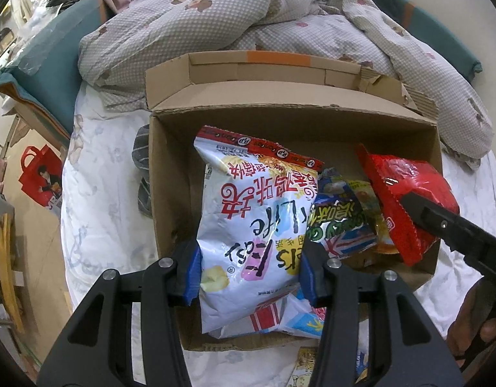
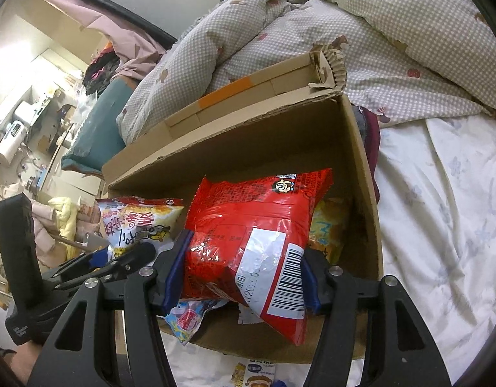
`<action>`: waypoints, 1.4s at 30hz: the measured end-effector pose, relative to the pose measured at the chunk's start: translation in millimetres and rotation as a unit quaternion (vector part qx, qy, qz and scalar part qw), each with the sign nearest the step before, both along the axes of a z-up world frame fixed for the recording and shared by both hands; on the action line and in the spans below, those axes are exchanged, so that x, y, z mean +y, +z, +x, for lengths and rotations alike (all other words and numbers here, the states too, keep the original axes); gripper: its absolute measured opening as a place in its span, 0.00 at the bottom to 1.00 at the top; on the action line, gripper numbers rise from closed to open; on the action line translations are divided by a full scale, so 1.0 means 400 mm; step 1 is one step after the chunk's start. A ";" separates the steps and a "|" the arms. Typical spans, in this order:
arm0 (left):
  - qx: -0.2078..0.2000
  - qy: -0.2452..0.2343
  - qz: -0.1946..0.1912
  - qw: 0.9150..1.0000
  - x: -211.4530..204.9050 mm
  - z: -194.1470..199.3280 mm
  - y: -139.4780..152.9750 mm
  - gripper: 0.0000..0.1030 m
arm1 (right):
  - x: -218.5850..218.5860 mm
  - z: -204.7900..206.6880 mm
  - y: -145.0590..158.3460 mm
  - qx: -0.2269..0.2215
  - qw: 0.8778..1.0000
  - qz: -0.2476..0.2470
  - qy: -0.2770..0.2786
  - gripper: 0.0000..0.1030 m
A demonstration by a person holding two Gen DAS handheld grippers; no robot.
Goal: Organize snacks
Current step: 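Carry both bags over the box and release them inside, then move both open grippers back toward the remaining snacks beside the box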
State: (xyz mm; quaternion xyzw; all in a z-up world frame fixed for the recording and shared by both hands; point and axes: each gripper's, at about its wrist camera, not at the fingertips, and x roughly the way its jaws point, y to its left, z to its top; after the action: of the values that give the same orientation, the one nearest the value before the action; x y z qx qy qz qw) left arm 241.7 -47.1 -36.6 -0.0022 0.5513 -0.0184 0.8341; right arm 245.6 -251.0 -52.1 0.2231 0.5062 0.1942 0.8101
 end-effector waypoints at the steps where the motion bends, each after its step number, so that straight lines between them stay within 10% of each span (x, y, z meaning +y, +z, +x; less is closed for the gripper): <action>1: -0.002 -0.002 0.003 1.000 -0.002 -0.001 0.002 0.45 | 0.000 0.000 0.001 0.000 1.000 0.000 0.000 0.61; 4: -0.020 0.000 0.022 1.000 -0.008 -0.006 0.015 0.65 | -0.006 -0.001 0.005 -0.006 1.000 0.001 -0.012 0.70; 6: -0.031 0.004 0.025 0.999 -0.006 -0.010 0.026 0.86 | -0.012 -0.003 0.012 -0.012 1.000 0.010 -0.022 0.96; 42: -0.043 0.011 0.024 0.999 0.012 -0.166 0.068 0.87 | -0.008 -0.074 0.053 -0.002 1.000 -0.020 -0.002 0.98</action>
State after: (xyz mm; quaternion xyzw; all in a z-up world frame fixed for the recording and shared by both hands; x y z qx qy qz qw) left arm 175.2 -42.4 -9.4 0.0130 0.5153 0.0036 0.8569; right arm 216.0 -254.1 -31.0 0.2074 0.5082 0.1832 0.8156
